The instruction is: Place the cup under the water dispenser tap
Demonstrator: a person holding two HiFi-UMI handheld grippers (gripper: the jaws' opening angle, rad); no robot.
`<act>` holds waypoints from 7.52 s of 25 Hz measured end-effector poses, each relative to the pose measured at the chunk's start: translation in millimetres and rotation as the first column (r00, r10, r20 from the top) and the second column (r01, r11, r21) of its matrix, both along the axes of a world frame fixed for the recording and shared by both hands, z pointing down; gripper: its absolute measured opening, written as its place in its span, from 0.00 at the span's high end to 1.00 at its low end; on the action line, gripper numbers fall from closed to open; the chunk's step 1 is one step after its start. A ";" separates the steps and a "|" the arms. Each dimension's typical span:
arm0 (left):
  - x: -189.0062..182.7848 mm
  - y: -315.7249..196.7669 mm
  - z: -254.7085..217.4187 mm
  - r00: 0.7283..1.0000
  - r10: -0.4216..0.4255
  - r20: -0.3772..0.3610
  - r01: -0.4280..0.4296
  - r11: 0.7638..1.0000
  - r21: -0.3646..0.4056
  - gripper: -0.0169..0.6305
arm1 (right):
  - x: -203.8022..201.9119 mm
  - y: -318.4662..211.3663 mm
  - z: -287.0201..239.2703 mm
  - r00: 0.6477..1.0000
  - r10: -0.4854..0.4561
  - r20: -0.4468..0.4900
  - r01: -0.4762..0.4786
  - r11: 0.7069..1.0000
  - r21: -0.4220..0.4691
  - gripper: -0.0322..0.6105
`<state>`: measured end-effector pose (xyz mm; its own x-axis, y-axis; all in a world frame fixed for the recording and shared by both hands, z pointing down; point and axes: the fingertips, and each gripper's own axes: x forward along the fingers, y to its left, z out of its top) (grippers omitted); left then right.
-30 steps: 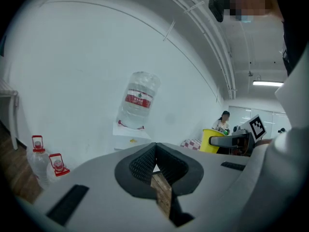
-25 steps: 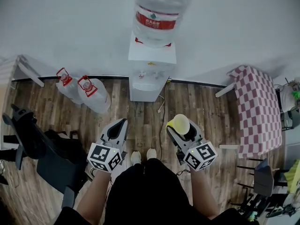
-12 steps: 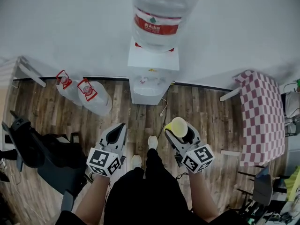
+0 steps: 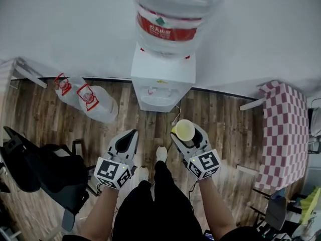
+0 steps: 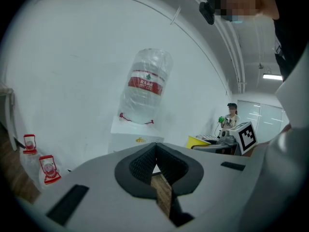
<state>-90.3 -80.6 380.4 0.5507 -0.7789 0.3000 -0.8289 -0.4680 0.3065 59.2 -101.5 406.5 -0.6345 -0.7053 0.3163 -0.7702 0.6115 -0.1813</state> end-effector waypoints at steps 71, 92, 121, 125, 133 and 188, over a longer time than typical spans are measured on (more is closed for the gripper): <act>33.9 -108.7 305.2 0.996 -0.002 0.092 0.004 1.000 -0.030 0.96 | -13.6 -201.1 394.0 0.976 0.100 -0.195 -0.090 0.994 0.057 0.48; 31.2 -101.5 314.7 0.996 0.012 0.087 -0.008 0.999 -0.043 0.96 | -14.8 -198.6 412.8 0.968 0.119 -0.219 -0.120 0.993 0.010 0.42; 39.6 -38.8 154.3 0.997 0.030 0.076 -0.026 0.998 -0.049 0.96 | 17.0 -75.1 269.6 0.958 0.115 -0.263 -0.142 0.986 -0.087 0.66; 38.6 -15.9 112.3 0.996 0.034 0.080 -0.030 0.998 -0.049 0.96 | 20.1 -35.7 218.1 0.967 0.111 -0.230 -0.143 0.982 -0.124 0.78; 20.7 24.2 32.8 0.995 0.035 0.098 -0.035 0.999 0.004 0.96 | 23.2 32.1 119.7 0.979 0.146 -0.142 -0.164 0.979 -0.124 0.88; 25.3 155.4 -90.4 0.996 -0.068 0.059 0.059 0.988 0.142 0.96 | 97.8 192.4 -100.0 0.985 0.139 0.100 -0.149 0.984 0.102 0.91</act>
